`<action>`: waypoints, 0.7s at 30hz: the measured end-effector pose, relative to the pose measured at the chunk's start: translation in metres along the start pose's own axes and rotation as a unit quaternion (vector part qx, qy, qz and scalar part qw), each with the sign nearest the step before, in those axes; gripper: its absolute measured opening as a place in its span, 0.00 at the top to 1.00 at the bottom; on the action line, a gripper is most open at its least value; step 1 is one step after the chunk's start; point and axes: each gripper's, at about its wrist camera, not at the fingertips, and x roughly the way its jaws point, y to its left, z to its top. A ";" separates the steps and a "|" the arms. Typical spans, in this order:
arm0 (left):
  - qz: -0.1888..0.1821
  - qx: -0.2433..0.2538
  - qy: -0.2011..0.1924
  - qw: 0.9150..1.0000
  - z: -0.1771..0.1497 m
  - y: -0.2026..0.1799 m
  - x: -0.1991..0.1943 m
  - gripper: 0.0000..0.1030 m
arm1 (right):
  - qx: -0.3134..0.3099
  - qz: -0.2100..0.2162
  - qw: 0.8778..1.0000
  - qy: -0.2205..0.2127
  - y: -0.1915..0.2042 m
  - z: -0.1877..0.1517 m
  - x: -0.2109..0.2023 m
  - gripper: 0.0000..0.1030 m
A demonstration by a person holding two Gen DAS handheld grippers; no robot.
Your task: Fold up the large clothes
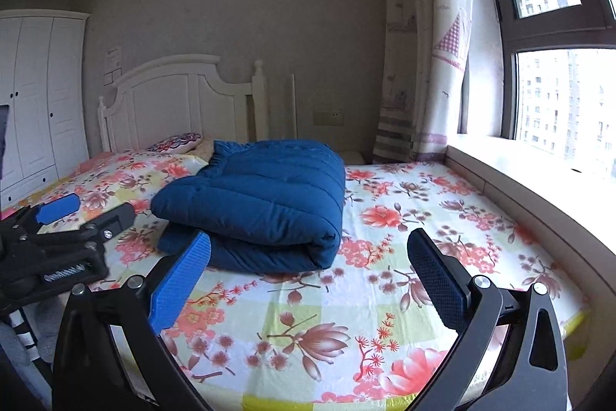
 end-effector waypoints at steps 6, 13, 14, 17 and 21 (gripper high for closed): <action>0.011 0.022 -0.026 0.999 0.005 -0.006 -0.019 0.02 | -0.032 0.002 0.999 -0.020 0.016 0.007 -0.012 0.05; 0.012 0.027 -0.026 0.999 0.004 -0.008 -0.021 0.02 | -0.026 -0.006 1.000 -0.013 0.015 0.005 -0.009 0.05; 0.012 0.025 -0.025 0.999 0.005 -0.007 -0.020 0.02 | -0.025 -0.006 1.000 -0.012 0.014 0.005 -0.008 0.05; 0.016 0.021 -0.023 0.999 0.005 -0.005 -0.019 0.02 | -0.022 -0.007 1.000 -0.009 0.014 0.004 -0.007 0.05; 0.018 0.020 -0.016 0.999 0.004 -0.003 -0.016 0.02 | -0.021 -0.006 1.000 -0.004 0.014 0.003 -0.004 0.05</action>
